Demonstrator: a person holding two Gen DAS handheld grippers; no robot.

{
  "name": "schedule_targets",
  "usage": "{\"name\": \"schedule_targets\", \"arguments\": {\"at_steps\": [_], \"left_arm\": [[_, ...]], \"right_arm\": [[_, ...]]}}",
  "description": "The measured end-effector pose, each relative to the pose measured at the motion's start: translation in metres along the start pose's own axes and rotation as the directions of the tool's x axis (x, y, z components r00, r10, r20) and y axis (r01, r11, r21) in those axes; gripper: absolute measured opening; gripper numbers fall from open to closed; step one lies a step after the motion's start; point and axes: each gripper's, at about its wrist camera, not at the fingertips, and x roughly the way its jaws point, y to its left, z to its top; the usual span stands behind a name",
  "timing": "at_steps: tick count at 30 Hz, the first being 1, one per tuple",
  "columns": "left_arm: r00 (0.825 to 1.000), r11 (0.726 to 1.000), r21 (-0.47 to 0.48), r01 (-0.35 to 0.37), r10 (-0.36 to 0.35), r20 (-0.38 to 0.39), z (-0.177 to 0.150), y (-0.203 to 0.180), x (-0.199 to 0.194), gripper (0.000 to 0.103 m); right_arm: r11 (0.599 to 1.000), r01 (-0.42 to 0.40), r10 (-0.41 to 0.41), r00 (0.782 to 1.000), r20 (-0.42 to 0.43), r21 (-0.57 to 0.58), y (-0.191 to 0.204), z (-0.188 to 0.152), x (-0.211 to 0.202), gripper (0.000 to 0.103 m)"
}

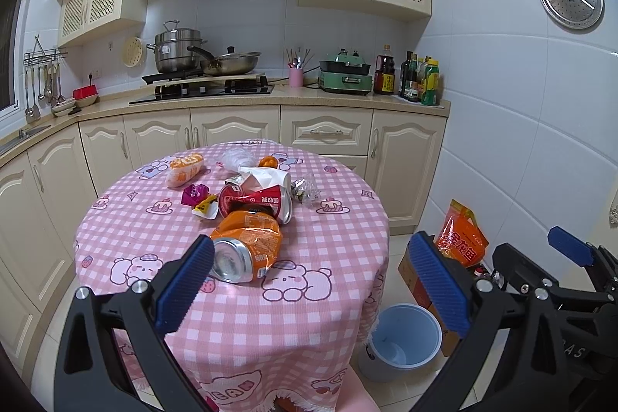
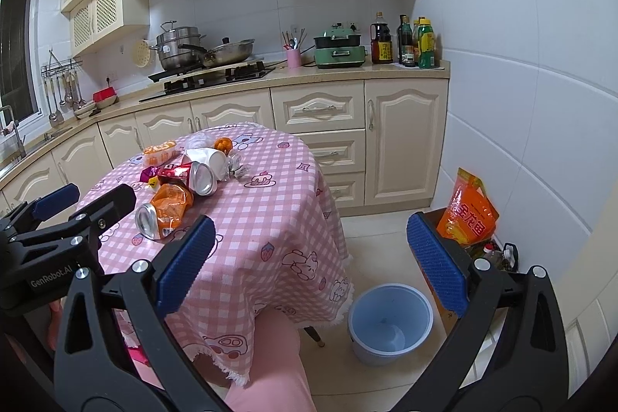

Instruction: Collect trash

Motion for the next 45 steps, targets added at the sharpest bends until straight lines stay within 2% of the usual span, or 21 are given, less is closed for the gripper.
{"name": "schedule_targets", "arguments": {"at_steps": [45], "left_arm": [[1.000,1.000,0.001,-0.001,0.001,0.002,0.0011,-0.0008,-0.0021,0.099]], "right_arm": [[1.000,-0.006,0.006,1.000,-0.018,0.010,-0.0018,-0.0055,0.0031,0.098]]}}
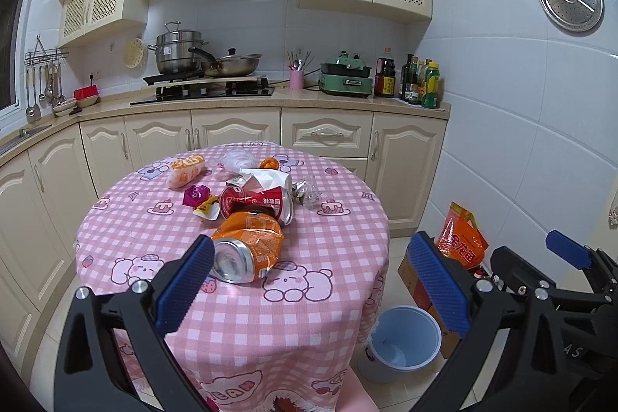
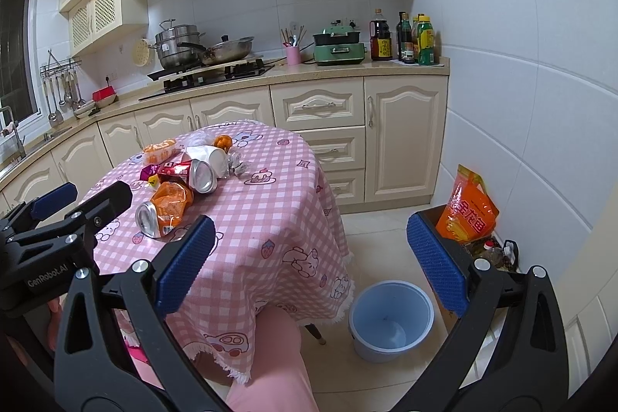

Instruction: Collect trash

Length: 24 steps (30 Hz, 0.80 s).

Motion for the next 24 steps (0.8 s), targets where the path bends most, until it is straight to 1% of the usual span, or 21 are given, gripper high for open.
{"name": "schedule_targets", "arguments": {"at_steps": [6,11,15,24], "left_arm": [[1.000,1.000,-0.015,-0.008,0.007,-0.022,-0.003,0.007,0.006,0.099],[0.999,0.999,-0.031,-0.033,0.032,-0.038,-0.005,0.017,0.012,0.099],[0.997,0.997,-0.056,-0.051,0.048,-0.057,-0.009,0.032,0.018,0.099],[0.988,0.984,-0.121,-0.134,0.122,-0.100,-0.013,0.079,0.034,0.099]], "right_arm": [[1.000,-0.009,0.009,1.000,-0.030,0.010,0.003,-0.001,0.008,0.098],[1.000,-0.026,0.026,0.997,-0.070,0.007,0.012,-0.002,0.023,0.098],[0.999,-0.047,0.046,0.994,-0.101,-0.007,0.023,-0.001,0.036,0.098],[0.991,-0.130,0.123,0.978,-0.170,-0.031,0.058,0.004,0.072,0.098]]}}
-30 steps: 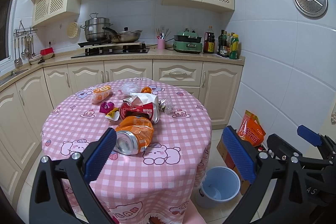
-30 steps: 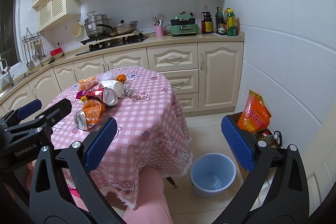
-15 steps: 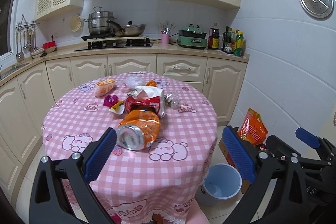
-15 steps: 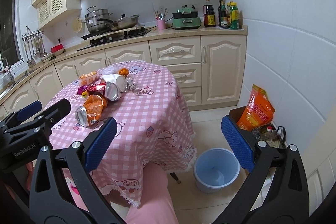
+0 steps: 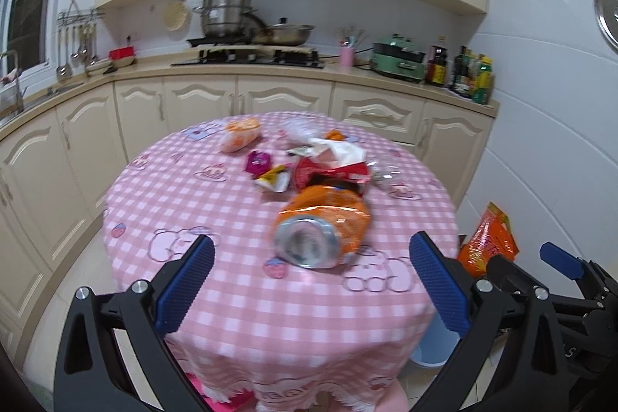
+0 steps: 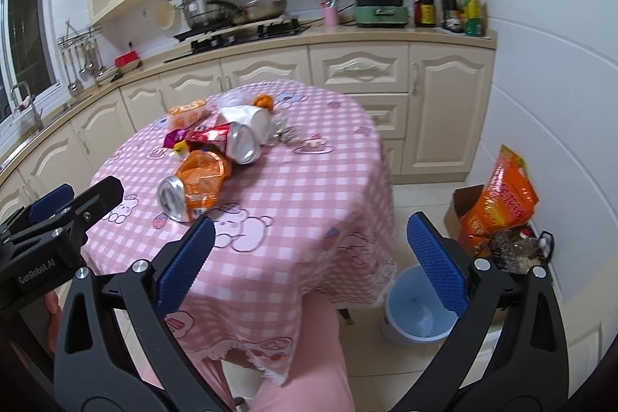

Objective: Collect trash
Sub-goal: 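Reach the right gripper to the crushed orange can and close on it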

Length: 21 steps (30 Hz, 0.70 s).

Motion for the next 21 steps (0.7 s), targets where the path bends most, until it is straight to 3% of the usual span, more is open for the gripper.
{"name": "schedule_targets", "arguments": {"at_steps": [8,15,21], "left_arm": [[0.997,0.995,-0.072,-0.067,0.064,-0.047,0.004,0.048,0.022,0.099],[0.991,0.988,-0.104,-0.117,0.109,-0.080,0.009,0.078,0.043,0.099],[0.988,0.985,-0.136,-0.107,0.090,-0.123,0.013,0.098,0.064,0.099]], "right_arm": [[0.993,-0.113,0.115,0.991,-0.072,0.028,0.030,0.013,0.045,0.098],[0.976,-0.201,0.212,0.967,-0.144,0.087,0.050,0.025,0.089,0.098],[0.959,-0.249,0.273,0.941,-0.200,0.134,0.064,0.035,0.126,0.098]]}}
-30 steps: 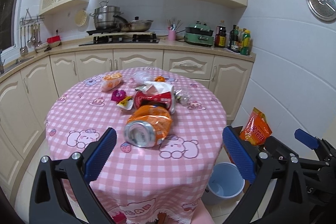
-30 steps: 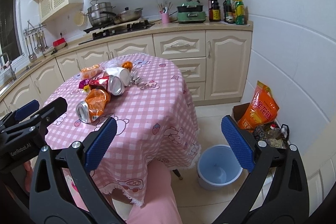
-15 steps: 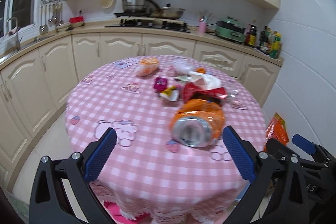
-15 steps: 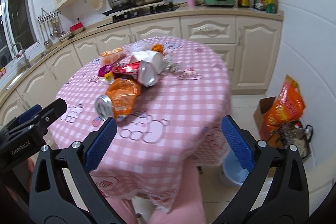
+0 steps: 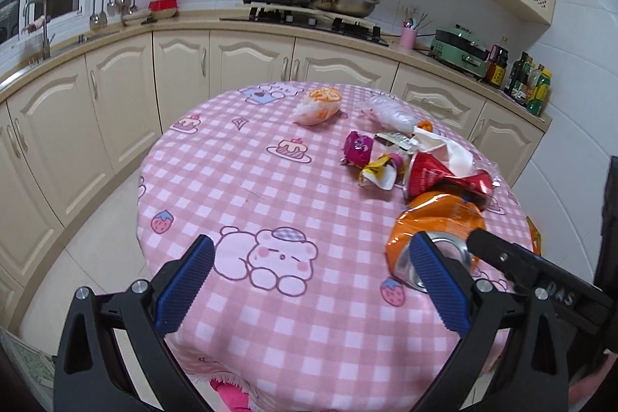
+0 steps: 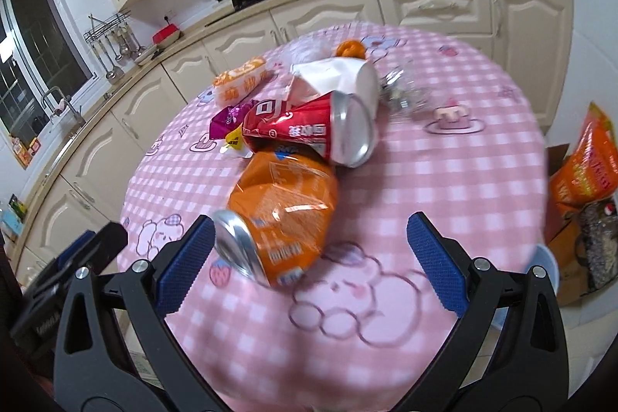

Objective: Collect trash
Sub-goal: 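Reach the right gripper to the crushed orange can and close on it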

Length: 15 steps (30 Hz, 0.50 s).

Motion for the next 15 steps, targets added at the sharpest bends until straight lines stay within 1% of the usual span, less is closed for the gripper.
{"name": "schedule_targets", "arguments": {"at_steps": [2,5,7,8,9,10,11,12,13,15], "left_arm": [[1.000,1.000,-0.009,-0.006,0.006,-0.008,0.002,0.004,0.006,0.099],[1.000,1.000,-0.012,-0.018,0.018,-0.014,0.005,0.008,0.013,0.099],[1.000,1.000,-0.011,-0.022,0.022,-0.021,0.007,0.010,0.018,0.099],[0.999,1.000,-0.012,-0.024,0.024,-0.028,0.008,0.012,0.020,0.099],[0.999,1.000,-0.014,-0.024,0.023,-0.033,0.008,0.013,0.023,0.099],[0.999,1.000,-0.016,-0.023,0.022,-0.038,0.008,0.015,0.024,0.099],[0.999,1.000,-0.019,-0.023,0.022,-0.041,0.009,0.016,0.025,0.099],[0.999,0.999,-0.024,-0.023,0.022,-0.043,0.009,0.017,0.026,0.099],[0.999,0.999,-0.030,-0.023,0.022,-0.046,0.009,0.018,0.026,0.099],[0.999,0.999,-0.036,-0.019,0.017,-0.048,0.008,0.018,0.025,0.099]], "right_arm": [[0.999,-0.023,0.024,0.999,-0.022,0.027,-0.001,0.004,0.013,0.098],[0.998,-0.029,0.032,0.998,-0.051,0.055,-0.004,0.008,0.028,0.098],[0.996,-0.045,0.049,0.997,-0.055,0.071,-0.005,0.009,0.034,0.098],[0.997,-0.039,0.042,0.998,-0.046,0.060,-0.003,0.009,0.033,0.096],[0.999,-0.040,0.042,0.998,-0.046,0.036,0.000,0.010,0.033,0.088],[0.997,-0.073,0.074,0.996,-0.046,0.022,0.002,0.010,0.032,0.073],[0.995,-0.097,0.098,0.994,-0.044,0.021,0.003,0.010,0.031,0.066],[0.995,-0.098,0.098,0.994,-0.043,0.018,0.004,0.010,0.031,0.043],[0.993,-0.115,0.115,0.993,-0.037,0.007,0.006,0.009,0.028,0.041],[0.993,-0.119,0.119,0.993,-0.016,-0.026,0.011,0.007,0.022,0.040]]}}
